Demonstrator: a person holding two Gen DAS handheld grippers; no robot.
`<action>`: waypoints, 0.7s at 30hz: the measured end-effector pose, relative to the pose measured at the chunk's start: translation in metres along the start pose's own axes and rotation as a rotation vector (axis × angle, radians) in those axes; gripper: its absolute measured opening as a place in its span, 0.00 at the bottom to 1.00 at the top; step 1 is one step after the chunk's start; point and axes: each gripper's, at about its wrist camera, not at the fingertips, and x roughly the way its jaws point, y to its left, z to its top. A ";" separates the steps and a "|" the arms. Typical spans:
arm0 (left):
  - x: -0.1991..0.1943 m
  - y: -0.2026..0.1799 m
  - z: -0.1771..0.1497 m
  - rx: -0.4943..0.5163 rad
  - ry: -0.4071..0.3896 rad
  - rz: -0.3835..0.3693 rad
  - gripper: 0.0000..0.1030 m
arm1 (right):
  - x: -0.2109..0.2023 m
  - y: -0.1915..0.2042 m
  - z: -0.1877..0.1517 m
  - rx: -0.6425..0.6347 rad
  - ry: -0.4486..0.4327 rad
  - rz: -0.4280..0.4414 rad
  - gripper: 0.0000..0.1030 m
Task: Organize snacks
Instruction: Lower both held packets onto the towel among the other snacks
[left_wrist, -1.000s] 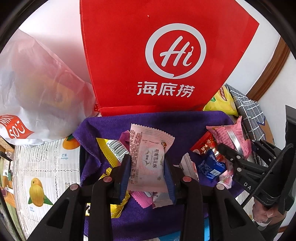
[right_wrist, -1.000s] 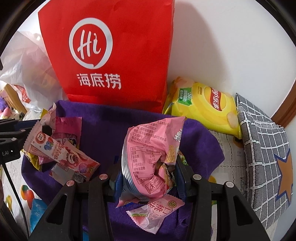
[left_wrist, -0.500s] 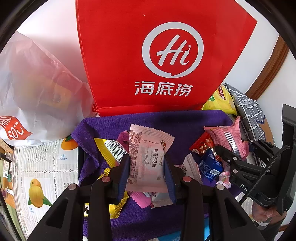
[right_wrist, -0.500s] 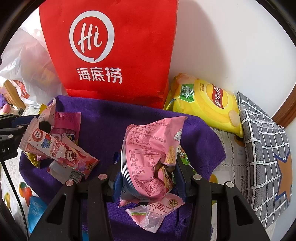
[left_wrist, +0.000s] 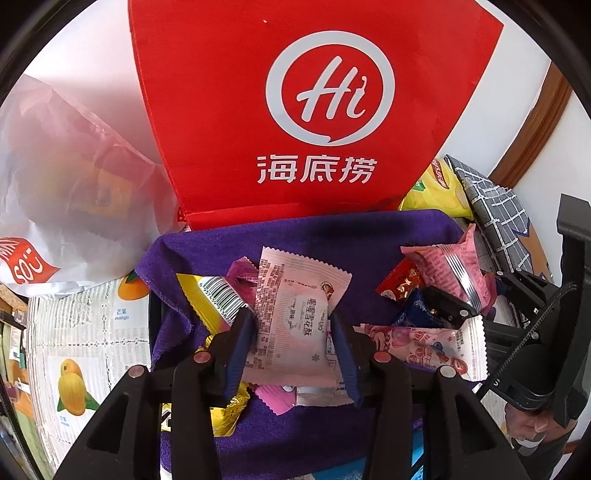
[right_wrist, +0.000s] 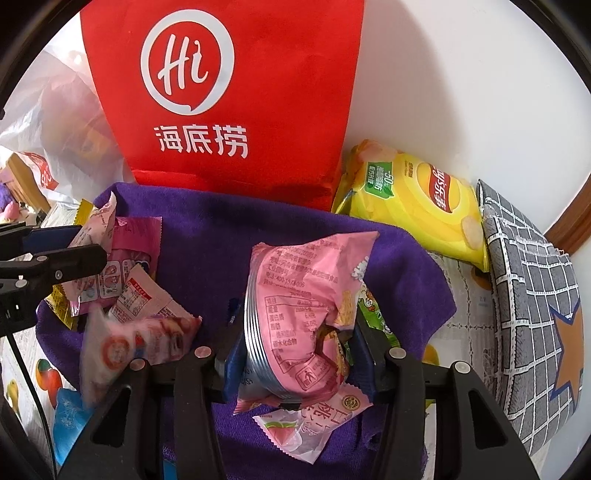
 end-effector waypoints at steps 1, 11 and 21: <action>0.000 -0.001 0.000 0.003 0.001 0.001 0.43 | 0.001 0.000 0.001 0.000 0.002 -0.001 0.49; 0.003 -0.002 0.000 0.005 0.009 -0.005 0.48 | 0.001 -0.005 0.003 0.009 0.013 0.000 0.55; 0.007 -0.006 0.001 0.016 0.018 0.007 0.58 | -0.008 -0.007 0.003 0.000 -0.005 -0.007 0.57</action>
